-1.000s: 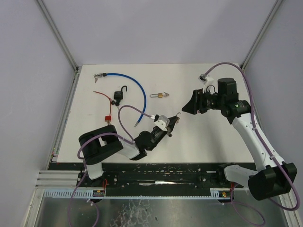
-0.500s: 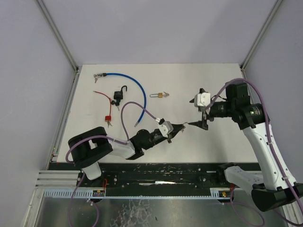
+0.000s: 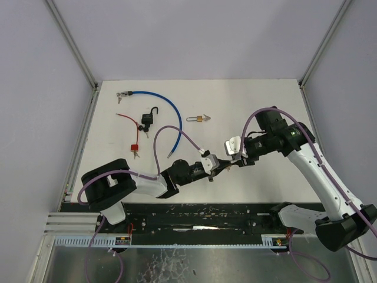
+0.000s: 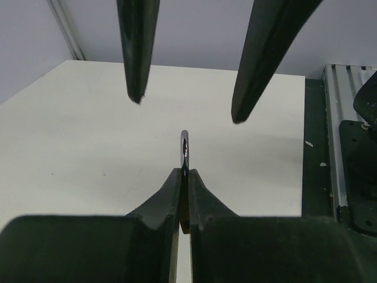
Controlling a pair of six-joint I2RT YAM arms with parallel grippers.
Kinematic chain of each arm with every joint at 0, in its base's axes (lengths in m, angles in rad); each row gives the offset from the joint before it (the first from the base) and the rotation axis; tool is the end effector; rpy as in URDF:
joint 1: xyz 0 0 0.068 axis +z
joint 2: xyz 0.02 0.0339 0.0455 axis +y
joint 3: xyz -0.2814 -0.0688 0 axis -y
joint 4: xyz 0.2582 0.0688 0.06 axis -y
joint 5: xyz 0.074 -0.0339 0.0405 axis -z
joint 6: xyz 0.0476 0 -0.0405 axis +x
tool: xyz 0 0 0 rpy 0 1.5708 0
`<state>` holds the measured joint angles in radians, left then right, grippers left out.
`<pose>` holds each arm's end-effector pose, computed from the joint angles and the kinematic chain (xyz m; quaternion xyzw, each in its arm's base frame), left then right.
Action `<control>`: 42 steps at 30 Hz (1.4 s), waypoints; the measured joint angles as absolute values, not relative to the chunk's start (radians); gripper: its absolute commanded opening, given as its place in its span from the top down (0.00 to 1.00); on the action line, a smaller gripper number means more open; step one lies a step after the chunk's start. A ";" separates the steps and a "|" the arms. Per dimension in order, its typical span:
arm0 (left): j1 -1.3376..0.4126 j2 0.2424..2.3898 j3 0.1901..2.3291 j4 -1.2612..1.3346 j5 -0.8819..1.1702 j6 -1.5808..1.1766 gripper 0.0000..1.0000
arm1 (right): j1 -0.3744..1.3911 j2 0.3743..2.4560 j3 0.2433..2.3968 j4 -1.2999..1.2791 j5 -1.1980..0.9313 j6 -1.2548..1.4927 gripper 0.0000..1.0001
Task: Lock with the key
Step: Lock the lock.
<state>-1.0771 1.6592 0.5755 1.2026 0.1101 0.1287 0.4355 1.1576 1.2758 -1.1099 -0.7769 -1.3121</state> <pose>0.1561 -0.3012 0.2081 0.4097 0.5226 -0.3735 0.6477 0.1812 0.1211 0.3709 -0.7495 0.4864 0.2165 0.3933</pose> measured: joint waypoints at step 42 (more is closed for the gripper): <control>-1.037 1.530 0.444 1.316 0.159 0.007 0.35 | 0.498 1.024 1.118 -1.013 -0.579 -1.170 1.00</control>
